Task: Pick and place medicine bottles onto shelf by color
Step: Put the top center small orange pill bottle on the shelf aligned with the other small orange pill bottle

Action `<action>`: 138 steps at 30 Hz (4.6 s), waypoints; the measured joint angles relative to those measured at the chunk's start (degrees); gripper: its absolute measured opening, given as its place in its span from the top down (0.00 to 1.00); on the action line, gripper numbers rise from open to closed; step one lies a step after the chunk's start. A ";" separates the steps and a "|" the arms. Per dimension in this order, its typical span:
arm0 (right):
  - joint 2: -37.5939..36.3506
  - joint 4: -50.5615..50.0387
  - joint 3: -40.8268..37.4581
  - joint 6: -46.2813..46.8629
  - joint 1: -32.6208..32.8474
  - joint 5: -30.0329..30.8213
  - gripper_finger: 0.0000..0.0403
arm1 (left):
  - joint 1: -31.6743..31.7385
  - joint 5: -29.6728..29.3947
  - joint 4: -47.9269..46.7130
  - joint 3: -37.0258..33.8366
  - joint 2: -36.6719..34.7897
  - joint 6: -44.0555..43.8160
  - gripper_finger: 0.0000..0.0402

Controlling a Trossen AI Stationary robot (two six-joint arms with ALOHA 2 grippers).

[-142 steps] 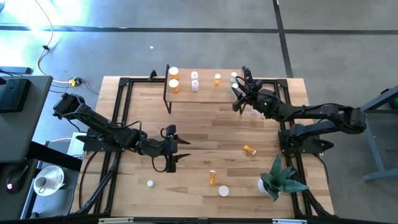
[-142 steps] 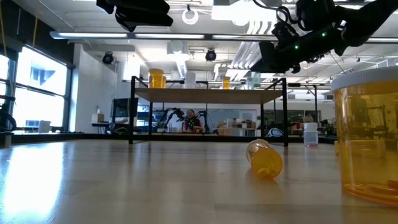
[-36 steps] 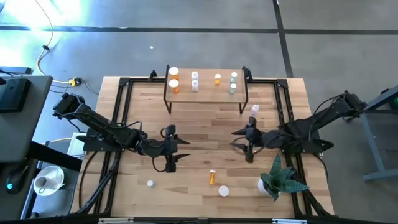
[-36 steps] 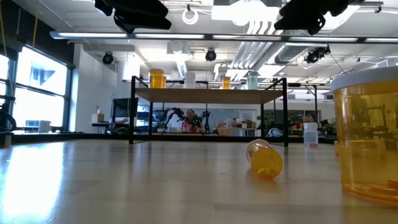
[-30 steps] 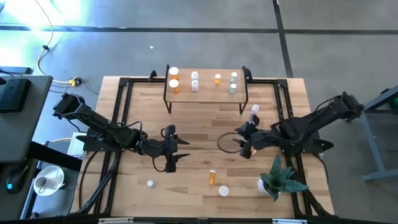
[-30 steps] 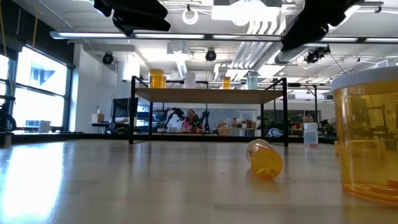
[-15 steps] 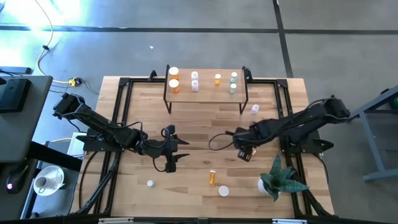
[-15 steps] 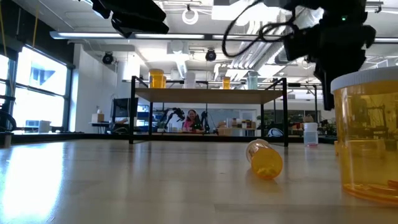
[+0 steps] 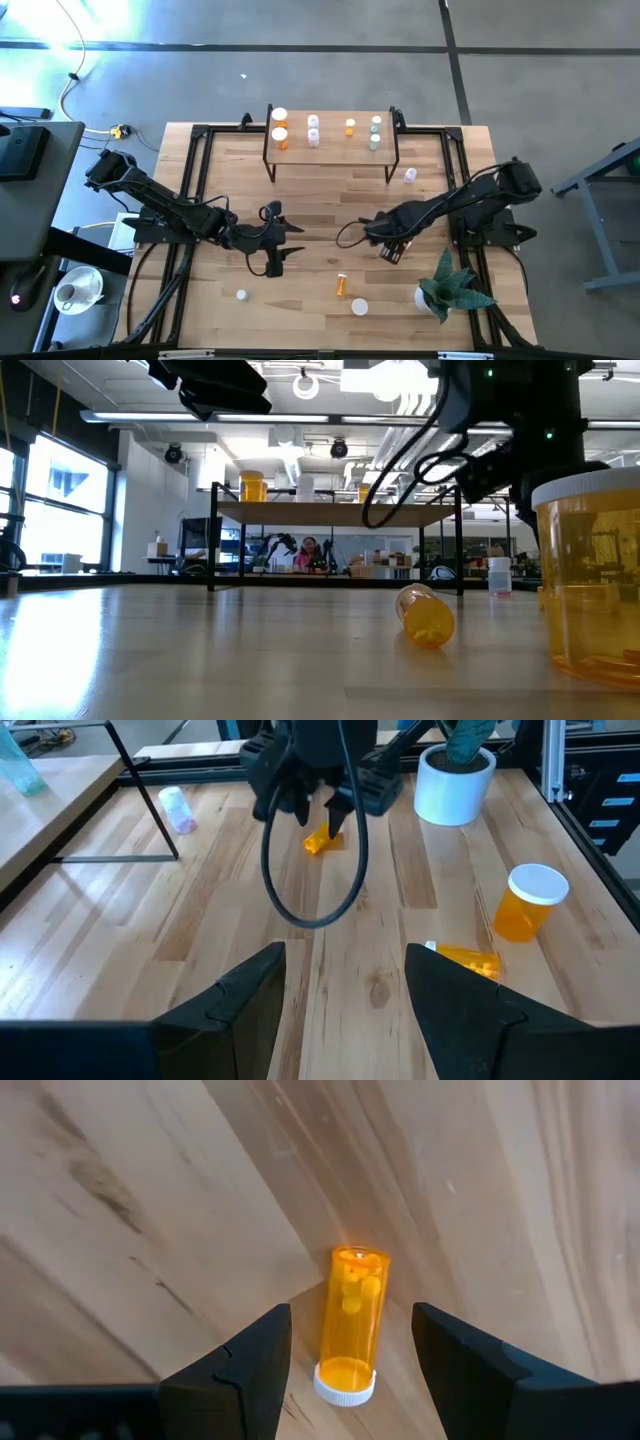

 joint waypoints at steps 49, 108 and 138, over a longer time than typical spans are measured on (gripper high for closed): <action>5.82 8.81 21.18 -41.95 7.76 18.79 0.81 | 1.67 8.86 -0.76 -0.01 1.39 -16.55 0.51; 11.85 45.46 21.27 -135.24 17.27 67.22 0.81 | 8.00 10.12 17.16 0.00 4.92 -10.34 0.51; 11.81 54.53 21.27 -150.67 16.98 62.12 0.81 | 7.98 12.74 19.57 -0.02 4.87 -11.79 0.72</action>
